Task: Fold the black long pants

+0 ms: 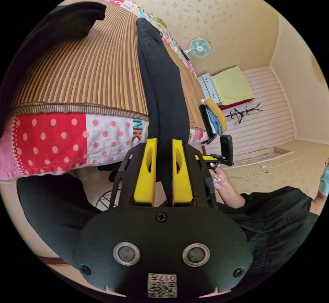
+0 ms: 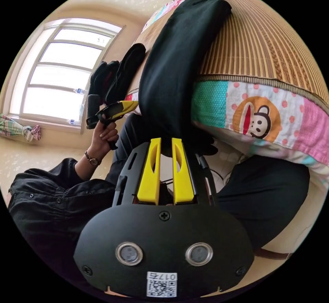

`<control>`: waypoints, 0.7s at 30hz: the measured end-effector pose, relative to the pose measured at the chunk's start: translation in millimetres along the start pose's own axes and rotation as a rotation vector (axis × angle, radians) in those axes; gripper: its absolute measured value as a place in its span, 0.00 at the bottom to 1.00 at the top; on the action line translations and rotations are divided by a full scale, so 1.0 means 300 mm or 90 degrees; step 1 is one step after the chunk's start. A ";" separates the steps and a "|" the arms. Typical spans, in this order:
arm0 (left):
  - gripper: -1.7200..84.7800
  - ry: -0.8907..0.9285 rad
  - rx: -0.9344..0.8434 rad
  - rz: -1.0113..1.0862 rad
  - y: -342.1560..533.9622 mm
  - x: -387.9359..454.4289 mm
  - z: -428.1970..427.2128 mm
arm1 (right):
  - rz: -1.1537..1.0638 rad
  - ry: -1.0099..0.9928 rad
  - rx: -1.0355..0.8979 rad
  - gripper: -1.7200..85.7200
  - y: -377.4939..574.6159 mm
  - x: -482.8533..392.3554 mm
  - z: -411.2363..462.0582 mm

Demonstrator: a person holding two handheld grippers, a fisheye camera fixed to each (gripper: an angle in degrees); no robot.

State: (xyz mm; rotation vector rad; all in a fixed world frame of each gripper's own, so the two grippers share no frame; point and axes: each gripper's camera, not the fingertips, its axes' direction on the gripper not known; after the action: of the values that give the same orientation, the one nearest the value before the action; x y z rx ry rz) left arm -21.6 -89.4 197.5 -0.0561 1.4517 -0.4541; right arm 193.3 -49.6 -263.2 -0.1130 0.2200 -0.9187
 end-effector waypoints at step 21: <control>0.15 -0.016 -0.002 0.060 -0.075 -0.044 -0.020 | 0.036 -0.073 0.106 0.13 -0.010 0.101 -0.122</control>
State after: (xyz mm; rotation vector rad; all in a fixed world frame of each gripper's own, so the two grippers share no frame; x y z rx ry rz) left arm -34.0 -104.2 216.0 0.0038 1.4236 -0.3725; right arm 200.1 -75.7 -302.4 -0.0058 0.0397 -0.8674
